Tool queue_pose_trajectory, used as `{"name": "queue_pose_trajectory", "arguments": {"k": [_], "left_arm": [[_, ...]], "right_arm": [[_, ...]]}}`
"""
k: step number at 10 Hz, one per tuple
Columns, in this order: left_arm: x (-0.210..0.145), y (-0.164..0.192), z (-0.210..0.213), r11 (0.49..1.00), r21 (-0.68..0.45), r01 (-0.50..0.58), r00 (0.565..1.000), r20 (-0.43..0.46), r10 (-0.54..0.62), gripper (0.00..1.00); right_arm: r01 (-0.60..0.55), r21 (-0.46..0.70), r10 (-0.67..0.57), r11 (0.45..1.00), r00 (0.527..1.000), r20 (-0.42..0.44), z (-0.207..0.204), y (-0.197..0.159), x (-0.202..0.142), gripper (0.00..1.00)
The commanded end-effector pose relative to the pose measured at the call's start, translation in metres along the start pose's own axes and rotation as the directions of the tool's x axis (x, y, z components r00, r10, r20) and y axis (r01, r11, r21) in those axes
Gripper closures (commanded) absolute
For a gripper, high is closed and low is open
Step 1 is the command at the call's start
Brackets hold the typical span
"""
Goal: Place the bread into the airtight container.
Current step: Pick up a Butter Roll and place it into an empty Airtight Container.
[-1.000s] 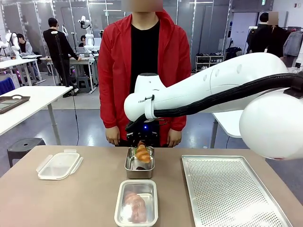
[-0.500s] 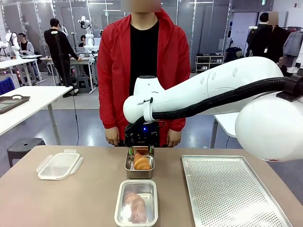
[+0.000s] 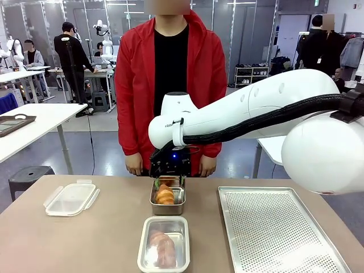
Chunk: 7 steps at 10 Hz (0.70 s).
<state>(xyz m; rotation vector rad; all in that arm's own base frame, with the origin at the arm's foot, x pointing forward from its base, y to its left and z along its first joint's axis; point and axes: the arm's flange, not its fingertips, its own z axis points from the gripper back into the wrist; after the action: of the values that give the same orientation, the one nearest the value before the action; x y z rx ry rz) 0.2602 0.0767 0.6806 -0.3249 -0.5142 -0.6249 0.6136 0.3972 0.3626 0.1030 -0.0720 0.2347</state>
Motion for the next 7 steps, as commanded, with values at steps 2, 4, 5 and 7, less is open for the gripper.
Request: {"name": "queue_pose_trajectory", "arguments": {"k": [2,4,5,7], "left_arm": [[0.0003,-0.0003,0.0009,1.0,-0.009,0.016,1.0,0.004,-0.016,0.0],[0.0003,-0.0003,0.0009,1.0,-0.009,0.016,1.0,0.004,-0.016,0.0],[0.0003,-0.0003,0.0009,1.0,-0.009,0.016,1.0,0.004,-0.016,0.0],[0.0003,-0.0003,0.0009,1.0,-0.009,0.016,1.0,0.004,-0.016,0.0]], "right_arm": [[0.001,0.005,-0.001,1.0,1.0,0.011,0.0022,0.0003,0.0006,0.0],[0.001,0.005,-0.001,1.0,1.0,0.011,0.0022,0.0003,0.0006,0.0],[0.001,0.005,-0.001,1.0,1.0,0.011,0.0022,0.0003,0.0006,0.0],[0.001,0.005,-0.001,1.0,1.0,0.011,0.0022,0.0003,0.0006,0.0]]}}
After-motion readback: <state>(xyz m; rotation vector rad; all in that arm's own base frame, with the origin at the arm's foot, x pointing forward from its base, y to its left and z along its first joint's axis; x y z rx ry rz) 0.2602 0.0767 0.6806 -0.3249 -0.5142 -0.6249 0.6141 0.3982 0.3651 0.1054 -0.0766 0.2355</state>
